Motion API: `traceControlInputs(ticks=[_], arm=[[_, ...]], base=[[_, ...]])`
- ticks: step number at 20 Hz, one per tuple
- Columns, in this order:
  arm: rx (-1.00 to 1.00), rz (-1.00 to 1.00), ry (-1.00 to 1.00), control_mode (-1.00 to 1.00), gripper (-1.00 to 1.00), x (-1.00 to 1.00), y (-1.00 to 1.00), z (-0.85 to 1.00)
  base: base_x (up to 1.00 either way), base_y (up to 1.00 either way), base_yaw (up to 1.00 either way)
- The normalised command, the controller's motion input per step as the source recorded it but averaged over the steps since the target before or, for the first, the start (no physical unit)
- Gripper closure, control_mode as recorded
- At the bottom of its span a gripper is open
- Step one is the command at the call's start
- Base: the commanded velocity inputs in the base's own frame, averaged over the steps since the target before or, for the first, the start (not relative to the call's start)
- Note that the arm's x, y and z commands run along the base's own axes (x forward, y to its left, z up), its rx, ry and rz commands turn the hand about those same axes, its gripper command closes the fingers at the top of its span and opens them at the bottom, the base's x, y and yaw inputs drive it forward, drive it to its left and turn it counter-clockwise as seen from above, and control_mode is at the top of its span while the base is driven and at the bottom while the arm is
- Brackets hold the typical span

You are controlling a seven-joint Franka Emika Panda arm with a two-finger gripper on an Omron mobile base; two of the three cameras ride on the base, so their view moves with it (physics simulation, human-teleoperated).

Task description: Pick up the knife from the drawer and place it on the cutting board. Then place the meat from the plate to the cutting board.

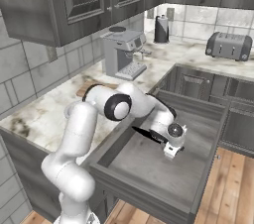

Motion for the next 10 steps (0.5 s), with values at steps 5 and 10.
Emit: traceControlInputs(ticks=[5,10], arm=[[0.04,-0.09,0.11,-1.00,1.00,-0.01,-0.33,0.98],[0.02,-0.06,0.09,-1.00,1.00,-0.04,-0.16,0.97]], base=[[0.00,0.00,0.00],[0.00,0.00,0.00]])
